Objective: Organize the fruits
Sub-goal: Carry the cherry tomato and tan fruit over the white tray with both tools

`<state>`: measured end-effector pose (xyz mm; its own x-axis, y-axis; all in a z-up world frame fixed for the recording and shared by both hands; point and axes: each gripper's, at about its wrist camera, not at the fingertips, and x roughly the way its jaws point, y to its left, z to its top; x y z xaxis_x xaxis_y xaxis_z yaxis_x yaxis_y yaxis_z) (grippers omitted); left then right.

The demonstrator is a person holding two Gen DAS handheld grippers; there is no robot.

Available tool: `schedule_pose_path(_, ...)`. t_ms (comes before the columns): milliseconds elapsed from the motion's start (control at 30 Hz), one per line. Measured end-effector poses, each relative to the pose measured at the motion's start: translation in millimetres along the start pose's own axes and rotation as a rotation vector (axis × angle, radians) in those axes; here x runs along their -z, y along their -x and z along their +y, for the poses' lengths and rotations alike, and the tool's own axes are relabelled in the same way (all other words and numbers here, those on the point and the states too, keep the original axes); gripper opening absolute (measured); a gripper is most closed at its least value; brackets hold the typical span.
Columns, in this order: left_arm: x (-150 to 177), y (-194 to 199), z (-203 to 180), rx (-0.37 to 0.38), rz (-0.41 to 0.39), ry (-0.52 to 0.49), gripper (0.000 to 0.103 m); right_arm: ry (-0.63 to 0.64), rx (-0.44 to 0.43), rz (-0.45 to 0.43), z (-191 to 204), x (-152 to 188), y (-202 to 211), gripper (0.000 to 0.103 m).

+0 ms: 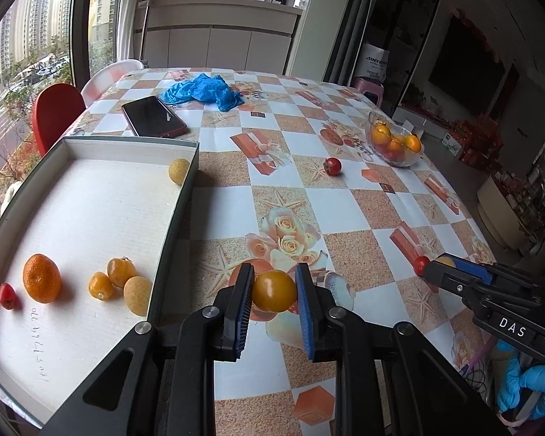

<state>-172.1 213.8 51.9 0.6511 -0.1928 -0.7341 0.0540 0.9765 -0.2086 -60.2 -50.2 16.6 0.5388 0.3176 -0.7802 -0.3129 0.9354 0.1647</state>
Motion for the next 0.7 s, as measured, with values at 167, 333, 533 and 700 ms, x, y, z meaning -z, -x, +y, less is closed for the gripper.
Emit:
schedule_pose_path(167, -1.7, 6.3, 8.4, -0.004, -0.017, 0.013, 0.025, 0.018, -0.014, 0.005, 13.5, -6.3, -2.4, 0.03)
schedule_pose_path(333, -2.9, 13.9, 20.6, -0.009, -0.038, 0.034, 0.025, 0.046, -0.028, 0.011, 31.2, -12.2, -5.6, 0.03)
schedule_pose_path(533, -3.8, 24.8, 43.3, -0.028, -0.067, 0.064, 0.025, 0.091, -0.054, 0.019, 59.3, -22.6, -12.5, 0.03)
schedule_pose_path(700, -2.6, 31.1, 66.2, -0.057, -0.085, 0.099, 0.025, 0.139, -0.083, 0.028, 89.3, -32.6, -20.6, 0.03)
